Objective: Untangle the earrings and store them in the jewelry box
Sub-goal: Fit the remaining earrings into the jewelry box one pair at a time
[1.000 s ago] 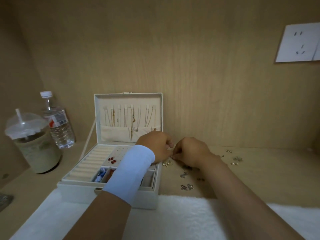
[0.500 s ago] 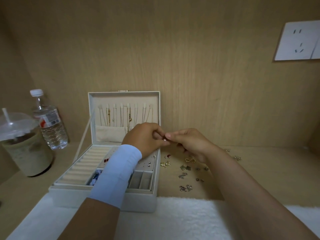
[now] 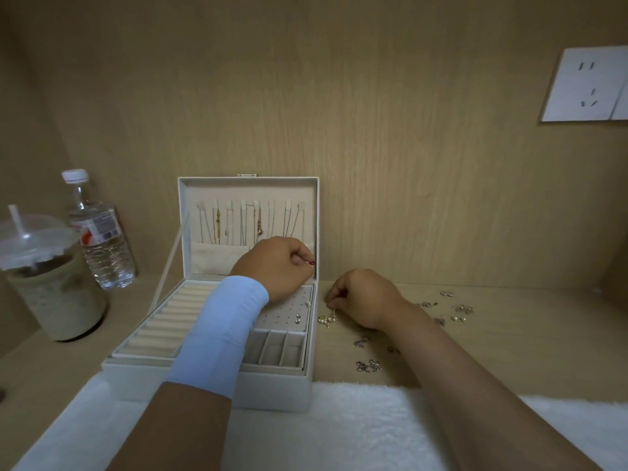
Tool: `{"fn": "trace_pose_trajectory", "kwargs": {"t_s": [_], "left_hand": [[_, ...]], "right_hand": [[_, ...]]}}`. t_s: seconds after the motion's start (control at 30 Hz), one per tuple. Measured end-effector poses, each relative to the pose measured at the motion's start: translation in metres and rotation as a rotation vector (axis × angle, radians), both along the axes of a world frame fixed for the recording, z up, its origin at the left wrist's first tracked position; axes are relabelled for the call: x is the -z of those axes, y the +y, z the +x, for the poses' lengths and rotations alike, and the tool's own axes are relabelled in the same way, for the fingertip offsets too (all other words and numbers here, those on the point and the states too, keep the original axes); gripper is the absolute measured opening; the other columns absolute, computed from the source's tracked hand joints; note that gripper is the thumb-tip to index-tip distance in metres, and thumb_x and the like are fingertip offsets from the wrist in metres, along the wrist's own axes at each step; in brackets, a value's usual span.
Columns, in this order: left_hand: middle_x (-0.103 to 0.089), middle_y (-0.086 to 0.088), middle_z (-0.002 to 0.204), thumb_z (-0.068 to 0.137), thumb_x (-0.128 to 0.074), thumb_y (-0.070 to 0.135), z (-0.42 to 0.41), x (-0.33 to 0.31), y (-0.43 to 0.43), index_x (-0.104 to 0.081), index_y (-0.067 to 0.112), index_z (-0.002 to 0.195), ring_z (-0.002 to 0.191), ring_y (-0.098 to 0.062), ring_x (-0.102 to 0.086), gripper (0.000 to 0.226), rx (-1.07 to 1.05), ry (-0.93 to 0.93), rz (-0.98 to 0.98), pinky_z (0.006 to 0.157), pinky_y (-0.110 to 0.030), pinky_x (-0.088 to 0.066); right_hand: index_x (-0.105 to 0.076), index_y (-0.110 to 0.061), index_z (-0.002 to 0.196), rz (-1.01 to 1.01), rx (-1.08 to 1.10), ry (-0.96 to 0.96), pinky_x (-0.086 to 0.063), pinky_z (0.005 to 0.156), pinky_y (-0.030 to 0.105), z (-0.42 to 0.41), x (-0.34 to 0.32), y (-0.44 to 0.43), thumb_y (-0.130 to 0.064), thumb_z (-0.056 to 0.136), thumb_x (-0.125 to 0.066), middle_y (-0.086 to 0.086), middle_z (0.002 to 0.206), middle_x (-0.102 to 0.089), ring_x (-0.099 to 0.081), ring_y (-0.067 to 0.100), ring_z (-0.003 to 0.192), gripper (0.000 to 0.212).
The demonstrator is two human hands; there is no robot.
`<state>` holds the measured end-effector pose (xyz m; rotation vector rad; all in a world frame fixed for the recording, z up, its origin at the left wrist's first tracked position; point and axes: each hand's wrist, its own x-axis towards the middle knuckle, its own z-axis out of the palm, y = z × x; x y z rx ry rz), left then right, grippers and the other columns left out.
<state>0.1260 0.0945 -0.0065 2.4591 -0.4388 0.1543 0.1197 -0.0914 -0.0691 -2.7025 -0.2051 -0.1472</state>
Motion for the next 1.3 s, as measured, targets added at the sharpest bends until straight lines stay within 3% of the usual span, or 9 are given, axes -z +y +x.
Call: {"fn": "trace_pose_trajectory", "kwargs": {"t_s": [0.17,0.27,0.4,0.53,0.63,0.73,0.9,1.17,1.3], "left_hand": [[-0.072,0.017,0.095,0.086,-0.051,0.021,0.002,0.000,0.004,-0.071,0.042,0.092,0.095,-0.008,-0.065,0.030,0.047,-0.002,-0.031,0.095,-0.035,-0.052],[-0.071,0.016,0.095,0.086,-0.053,0.016,0.002,-0.003,0.008,-0.072,0.038,0.090,0.095,-0.007,-0.064,0.030,0.051,-0.010,-0.065,0.095,-0.032,-0.051],[-0.072,0.010,0.090,0.089,-0.057,0.013,-0.005,-0.010,0.017,-0.075,0.028,0.096,0.092,-0.006,-0.065,0.024,0.073,-0.013,-0.171,0.082,-0.019,-0.047],[-0.074,0.004,0.084,0.088,-0.069,0.024,-0.012,-0.014,0.038,-0.076,0.027,0.093,0.083,-0.008,-0.068,0.009,0.127,-0.005,-0.252,0.079,-0.023,-0.052],[-0.074,0.006,0.082,0.087,-0.072,0.024,-0.017,-0.012,0.056,-0.077,0.026,0.094,0.071,0.003,-0.063,0.009,0.158,-0.004,-0.292,0.070,-0.014,-0.048],[-0.074,0.006,0.079,0.089,-0.070,0.018,-0.022,-0.007,0.068,-0.077,0.021,0.095,0.066,0.008,-0.062,0.010,0.158,0.003,-0.364,0.062,-0.005,-0.044],[-0.074,0.001,0.078,0.092,-0.065,0.022,-0.018,-0.001,0.085,-0.076,0.020,0.092,0.060,-0.006,-0.058,0.011,0.105,0.072,-0.479,0.057,-0.015,-0.048],[-0.070,0.005,0.068,0.092,-0.066,0.016,0.000,0.003,0.119,-0.074,0.019,0.089,0.056,-0.008,-0.055,0.009,0.060,0.138,-0.658,0.053,-0.021,-0.048],[-0.068,0.004,0.068,0.093,-0.065,0.014,0.008,0.006,0.131,-0.075,0.019,0.096,0.056,-0.009,-0.055,0.011,-0.003,0.110,-0.738,0.051,-0.020,-0.047]], "right_hand": [[-0.078,-0.025,0.081,0.249,0.050,-0.053,-0.055,0.084,0.033,0.000,-0.010,-0.004,-0.026,0.091,-0.068,-0.018,0.085,-0.073,-0.066,0.002,0.086,0.014],[-0.076,-0.018,0.083,0.528,-0.006,-0.073,-0.047,0.065,0.018,-0.009,-0.032,0.001,-0.018,0.094,-0.068,-0.013,0.077,-0.070,-0.060,-0.010,0.060,0.013],[-0.074,-0.003,0.096,0.863,-0.077,-0.025,-0.041,0.042,0.015,-0.026,-0.059,0.019,-0.011,0.097,-0.065,0.010,0.086,-0.075,-0.055,0.013,0.043,0.012],[-0.075,-0.002,0.097,0.999,-0.071,-0.013,-0.034,0.037,0.013,-0.036,-0.069,0.042,-0.010,0.094,-0.068,0.005,0.077,-0.073,-0.048,0.007,0.040,0.011],[-0.077,-0.004,0.096,1.006,-0.079,0.021,-0.032,0.038,0.012,-0.041,-0.069,0.057,-0.016,0.090,-0.074,-0.006,0.063,-0.069,-0.044,0.000,0.039,0.014],[-0.076,0.000,0.099,1.021,-0.092,0.041,-0.034,0.040,0.007,-0.044,-0.072,0.071,-0.018,0.088,-0.076,0.003,0.076,-0.073,-0.049,-0.003,0.038,0.021],[-0.080,-0.014,0.095,0.953,-0.127,0.045,-0.034,0.042,0.019,-0.031,-0.071,0.087,-0.026,0.086,-0.077,-0.005,0.072,-0.074,-0.042,0.008,0.047,0.015],[-0.079,-0.007,0.094,0.818,-0.220,-0.070,-0.043,0.052,0.008,0.003,-0.080,0.128,-0.011,0.086,-0.076,-0.013,0.065,-0.071,-0.059,-0.006,0.052,0.009],[-0.076,-0.011,0.087,0.640,-0.218,-0.131,-0.047,0.049,0.022,0.020,-0.083,0.137,-0.017,0.087,-0.077,0.001,0.073,-0.073,-0.060,0.011,0.049,0.006]]}}
